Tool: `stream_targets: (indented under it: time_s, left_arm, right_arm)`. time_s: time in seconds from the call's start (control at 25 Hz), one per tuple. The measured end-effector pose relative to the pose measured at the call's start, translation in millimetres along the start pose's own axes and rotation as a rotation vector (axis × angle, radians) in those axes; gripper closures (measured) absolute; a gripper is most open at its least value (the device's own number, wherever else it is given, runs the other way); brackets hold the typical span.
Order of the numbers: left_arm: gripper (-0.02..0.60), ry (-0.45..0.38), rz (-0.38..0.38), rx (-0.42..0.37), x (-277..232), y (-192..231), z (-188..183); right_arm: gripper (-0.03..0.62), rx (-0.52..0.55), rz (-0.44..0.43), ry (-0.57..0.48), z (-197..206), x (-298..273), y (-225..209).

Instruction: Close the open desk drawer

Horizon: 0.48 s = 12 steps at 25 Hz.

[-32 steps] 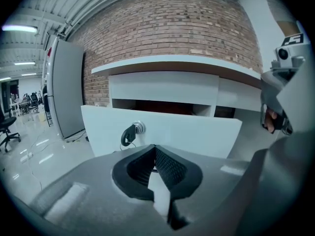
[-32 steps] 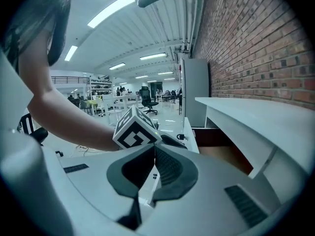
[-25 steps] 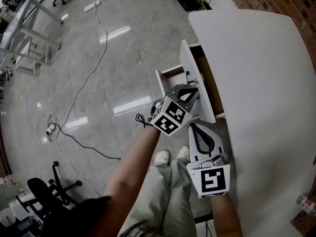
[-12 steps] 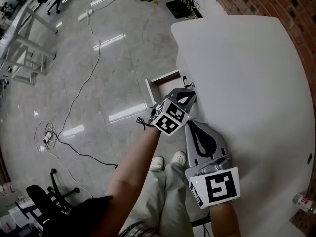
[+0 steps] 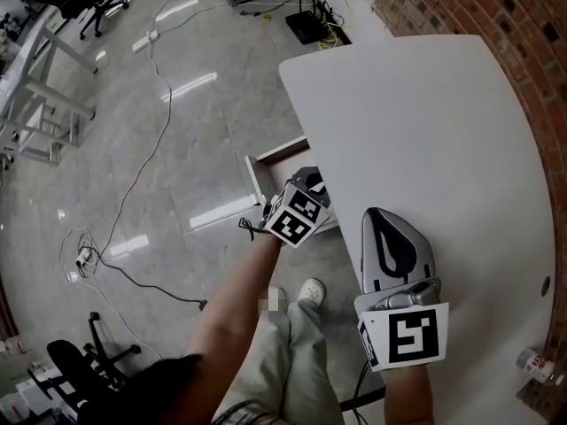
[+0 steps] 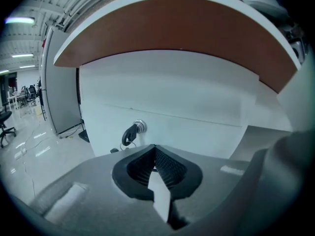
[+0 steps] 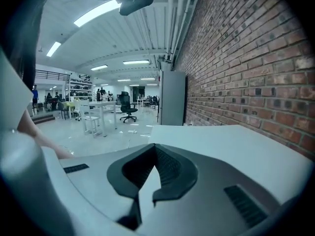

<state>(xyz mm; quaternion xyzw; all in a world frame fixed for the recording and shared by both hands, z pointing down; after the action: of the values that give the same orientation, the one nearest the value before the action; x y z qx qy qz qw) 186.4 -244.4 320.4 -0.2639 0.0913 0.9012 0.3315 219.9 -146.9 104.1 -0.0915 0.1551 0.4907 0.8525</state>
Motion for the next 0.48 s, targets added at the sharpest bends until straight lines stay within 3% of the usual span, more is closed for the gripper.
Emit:
stream_targets:
  time_s: [0.2,0.36,0.48]
  left_arm:
    - [0.577,-0.026,-0.01,0.019,-1,-2,-3]
    - [0.577,-0.06,-0.017,0.082,2,-3,-1]
    - [0.577,-0.047,-0.013,0.095,2,-9,8]
  right_arm:
    - [0.583,0.033,0.019,0.022,8,2,-14]
    - [0.583,0.041,0.008,0.027,13,3,-14]
    - [0.583,0.042,-0.007,0.035,15,4,-12]
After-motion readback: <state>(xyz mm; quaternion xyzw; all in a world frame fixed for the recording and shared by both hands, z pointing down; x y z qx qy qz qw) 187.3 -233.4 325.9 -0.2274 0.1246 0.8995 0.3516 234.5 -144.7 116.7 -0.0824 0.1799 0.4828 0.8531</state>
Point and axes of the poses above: the fingertips, and each gripper's own axes: x backward along the fingers, y to its left, z out of its underside, the point moved 3 cm from there along x, backward along the fingers, and after that the axes turned 7 degrees about -z, right-handed, at the moved point
